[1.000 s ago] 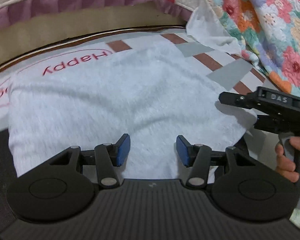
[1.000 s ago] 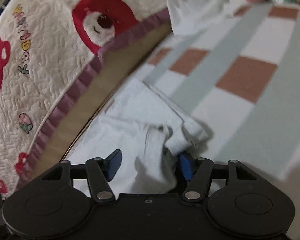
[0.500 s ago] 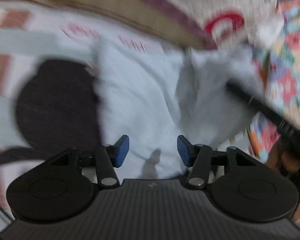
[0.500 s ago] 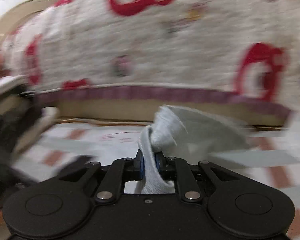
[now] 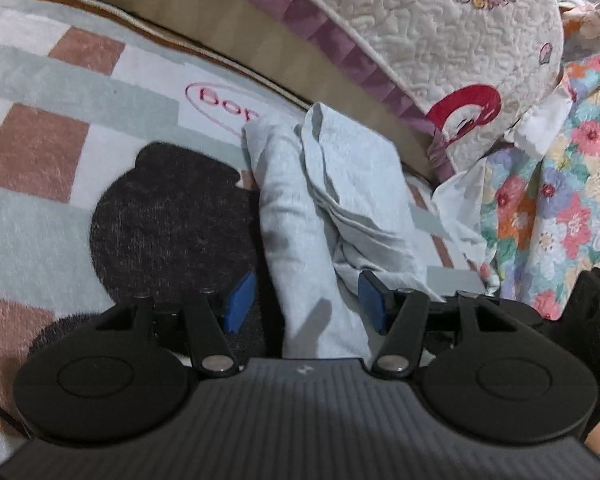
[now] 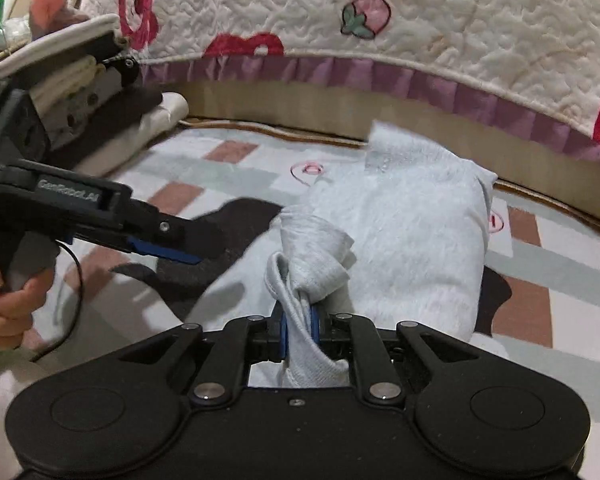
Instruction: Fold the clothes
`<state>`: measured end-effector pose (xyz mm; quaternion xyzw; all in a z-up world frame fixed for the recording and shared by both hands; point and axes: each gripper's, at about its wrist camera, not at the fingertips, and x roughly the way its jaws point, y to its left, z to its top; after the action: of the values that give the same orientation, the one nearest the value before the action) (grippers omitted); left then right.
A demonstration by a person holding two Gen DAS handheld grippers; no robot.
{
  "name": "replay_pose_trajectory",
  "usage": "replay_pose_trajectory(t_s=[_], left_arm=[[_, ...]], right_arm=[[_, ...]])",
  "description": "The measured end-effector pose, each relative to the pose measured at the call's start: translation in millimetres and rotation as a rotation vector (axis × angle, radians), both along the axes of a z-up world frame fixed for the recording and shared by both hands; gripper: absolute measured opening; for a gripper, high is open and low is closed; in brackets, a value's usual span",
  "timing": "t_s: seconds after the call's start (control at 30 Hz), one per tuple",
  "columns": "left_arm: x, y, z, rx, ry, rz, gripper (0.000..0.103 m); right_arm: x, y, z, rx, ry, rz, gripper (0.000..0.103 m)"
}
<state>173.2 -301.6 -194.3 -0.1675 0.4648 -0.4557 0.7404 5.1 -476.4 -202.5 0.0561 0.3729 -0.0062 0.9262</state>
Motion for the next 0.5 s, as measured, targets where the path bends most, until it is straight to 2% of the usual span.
replay_pose_trajectory(t_s=[0.13,0.23,0.27,0.37,0.47,0.5], left_arm=[[0,3,2,-0.035,0.017,0.004,0.056],[0,2,9,-0.056,0.007,0.009,0.056],[0,0,11,-0.06,0.002,0.01,0.057],[1,-10,13,-0.067,0.001,0.001,0.063],[7,-24,14,-0.022,0.059,0.006,0.062],[6,-29,18,-0.013,0.027,-0.005,0.062]], right_arm=[[0,5,-5,0.004,-0.012,-0.032,0.015],[-1,18,-7,-0.048,-0.019,-0.011,0.015],[-2,19,-6,-0.038,-0.031,-0.011,0.015],[-6,23,-5,-0.014,-0.063,-0.009,0.015],[-4,33,-17,-0.08,-0.045,0.023,0.015],[-4,39,-20,-0.123,-0.046,0.043,0.015]])
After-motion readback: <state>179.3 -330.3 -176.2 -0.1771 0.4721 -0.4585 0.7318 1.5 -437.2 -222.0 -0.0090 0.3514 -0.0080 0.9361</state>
